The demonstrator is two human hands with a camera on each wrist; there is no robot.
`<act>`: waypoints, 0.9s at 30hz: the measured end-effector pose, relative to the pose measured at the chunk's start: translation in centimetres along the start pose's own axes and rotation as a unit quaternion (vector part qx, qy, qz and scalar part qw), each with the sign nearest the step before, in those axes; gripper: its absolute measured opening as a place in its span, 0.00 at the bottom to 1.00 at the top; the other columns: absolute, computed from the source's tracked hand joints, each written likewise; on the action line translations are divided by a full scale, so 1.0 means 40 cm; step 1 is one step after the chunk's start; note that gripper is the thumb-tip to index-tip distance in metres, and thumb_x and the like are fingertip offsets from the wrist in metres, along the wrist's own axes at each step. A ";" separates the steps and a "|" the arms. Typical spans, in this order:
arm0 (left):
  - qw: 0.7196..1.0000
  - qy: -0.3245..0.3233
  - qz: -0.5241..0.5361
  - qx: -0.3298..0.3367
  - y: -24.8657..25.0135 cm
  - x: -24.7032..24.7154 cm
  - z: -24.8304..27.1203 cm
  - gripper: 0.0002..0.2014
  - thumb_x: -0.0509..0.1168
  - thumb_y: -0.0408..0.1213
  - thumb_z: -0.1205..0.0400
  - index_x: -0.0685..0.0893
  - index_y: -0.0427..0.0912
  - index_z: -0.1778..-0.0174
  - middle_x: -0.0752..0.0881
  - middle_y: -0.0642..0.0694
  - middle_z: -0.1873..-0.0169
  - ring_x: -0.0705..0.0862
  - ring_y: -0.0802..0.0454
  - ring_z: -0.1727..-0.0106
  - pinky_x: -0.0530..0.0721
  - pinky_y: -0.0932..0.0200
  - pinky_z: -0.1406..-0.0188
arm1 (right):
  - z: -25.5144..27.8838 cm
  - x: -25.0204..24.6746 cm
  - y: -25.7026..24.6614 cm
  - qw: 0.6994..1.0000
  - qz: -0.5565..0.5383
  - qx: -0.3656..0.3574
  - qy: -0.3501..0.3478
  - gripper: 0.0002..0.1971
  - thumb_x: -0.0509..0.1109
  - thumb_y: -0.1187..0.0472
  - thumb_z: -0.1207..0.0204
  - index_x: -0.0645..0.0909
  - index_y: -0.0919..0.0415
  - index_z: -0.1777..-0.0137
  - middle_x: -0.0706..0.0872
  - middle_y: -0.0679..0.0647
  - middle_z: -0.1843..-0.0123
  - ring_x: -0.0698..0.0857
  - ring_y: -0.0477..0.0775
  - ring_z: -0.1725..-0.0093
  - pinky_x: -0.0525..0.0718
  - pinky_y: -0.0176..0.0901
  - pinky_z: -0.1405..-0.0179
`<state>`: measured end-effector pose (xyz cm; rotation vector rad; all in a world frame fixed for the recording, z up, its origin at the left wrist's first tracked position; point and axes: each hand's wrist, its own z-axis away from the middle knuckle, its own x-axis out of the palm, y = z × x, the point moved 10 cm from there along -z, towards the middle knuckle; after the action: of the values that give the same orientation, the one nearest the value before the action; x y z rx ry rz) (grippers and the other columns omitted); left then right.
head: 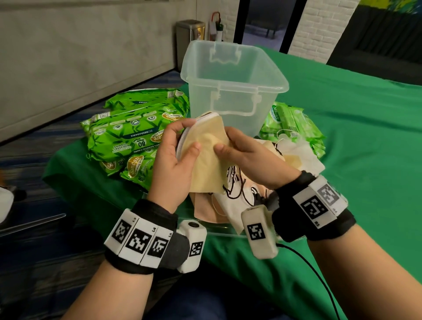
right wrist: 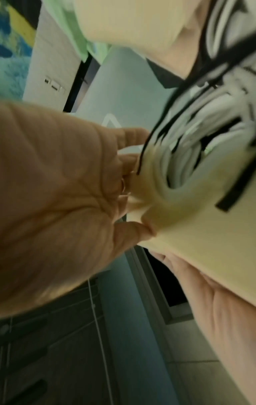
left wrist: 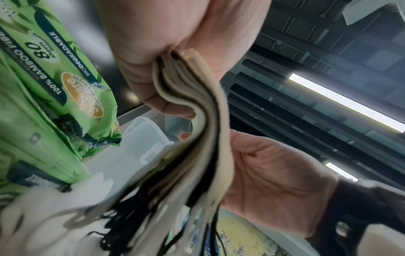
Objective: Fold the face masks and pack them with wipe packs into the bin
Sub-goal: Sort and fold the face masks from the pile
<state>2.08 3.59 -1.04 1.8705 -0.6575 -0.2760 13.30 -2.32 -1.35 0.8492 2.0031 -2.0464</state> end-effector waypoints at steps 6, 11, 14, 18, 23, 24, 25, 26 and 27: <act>0.999 -0.005 -0.038 -0.030 -0.023 0.004 0.012 0.17 0.58 0.34 0.16 0.67 0.59 0.35 0.78 0.41 0.35 0.80 0.58 0.45 0.79 0.65 0.45 | 0.019 0.003 -0.005 0.999 -0.033 0.001 0.005 0.12 0.62 0.62 0.18 0.71 0.64 0.37 0.79 0.51 0.54 0.78 0.48 0.54 0.78 0.45 0.51; 0.998 -0.048 -0.029 0.002 0.011 0.025 0.017 0.21 0.67 0.33 0.25 0.75 0.62 0.41 0.84 0.56 0.48 0.83 0.65 0.50 0.81 0.67 0.49 | 0.030 -0.020 -0.024 0.997 -0.068 -0.015 0.045 0.05 0.65 0.65 0.21 0.76 0.64 0.47 0.83 0.52 0.61 0.81 0.44 0.67 0.80 0.40 0.69; 0.996 -0.049 -0.076 0.005 0.020 0.020 0.002 0.16 0.70 0.24 0.27 0.84 0.54 0.59 0.88 0.66 0.61 0.84 0.69 0.53 0.78 0.71 0.49 | 0.039 -0.023 -0.016 0.997 -0.074 -0.009 0.029 0.08 0.71 0.66 0.26 0.78 0.65 0.48 0.84 0.60 0.62 0.80 0.48 0.70 0.80 0.42 0.74; 0.996 0.008 -0.082 -0.019 0.012 -0.028 -0.013 0.18 0.68 0.19 0.26 0.86 0.50 0.69 0.87 0.66 0.72 0.84 0.72 0.59 0.76 0.79 0.52 | 0.059 -0.046 0.015 0.999 -0.032 -0.003 0.002 0.15 0.77 0.69 0.33 0.82 0.66 0.47 0.88 0.63 0.57 0.84 0.53 0.61 0.84 0.49 0.59; 0.995 0.043 -0.087 -0.019 0.017 -0.057 -0.013 0.15 0.67 0.26 0.23 0.86 0.55 0.62 0.88 0.65 0.63 0.83 0.70 0.51 0.77 0.70 0.41 | 0.087 -0.109 0.050 0.983 -0.179 0.005 0.048 0.16 0.74 0.72 0.37 0.84 0.68 0.48 0.90 0.51 0.63 0.86 0.50 0.61 0.84 0.39 0.56; 0.995 0.045 -0.085 -0.015 0.021 -0.054 -0.012 0.15 0.67 0.26 0.22 0.86 0.55 0.62 0.88 0.63 0.60 0.83 0.68 0.50 0.77 0.69 0.40 | 0.087 -0.134 0.056 0.980 -0.188 0.008 0.070 0.16 0.74 0.70 0.38 0.84 0.65 0.49 0.90 0.51 0.64 0.86 0.49 0.63 0.84 0.37 0.58; 0.995 0.045 -0.084 -0.012 0.024 -0.049 -0.011 0.15 0.66 0.26 0.22 0.86 0.55 0.61 0.88 0.59 0.57 0.83 0.67 0.49 0.77 0.68 0.40 | 0.085 -0.163 0.064 0.979 -0.178 0.013 0.096 0.14 0.74 0.71 0.37 0.84 0.63 0.50 0.90 0.50 0.65 0.86 0.47 0.66 0.83 0.34 0.61; 0.995 0.042 -0.085 -0.010 0.025 -0.045 -0.012 0.15 0.66 0.26 0.21 0.86 0.55 0.60 0.88 0.56 0.54 0.83 0.66 0.48 0.76 0.68 0.39 | 0.082 -0.196 0.076 0.979 -0.156 0.024 0.125 0.12 0.74 0.72 0.34 0.84 0.61 0.51 0.90 0.50 0.66 0.86 0.45 0.67 0.82 0.33 0.64; 0.995 0.037 -0.089 -0.010 0.025 -0.040 -0.013 0.15 0.65 0.26 0.21 0.86 0.55 0.59 0.87 0.53 0.52 0.82 0.66 0.47 0.76 0.69 0.39 | 0.079 -0.229 0.093 0.979 -0.129 0.039 0.154 0.11 0.73 0.73 0.31 0.84 0.59 0.52 0.90 0.50 0.65 0.85 0.45 0.67 0.81 0.34 0.64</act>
<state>0.72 4.61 -0.13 1.9138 -0.4371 -0.3245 21.80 -8.19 -0.27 1.0256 2.3160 -2.2624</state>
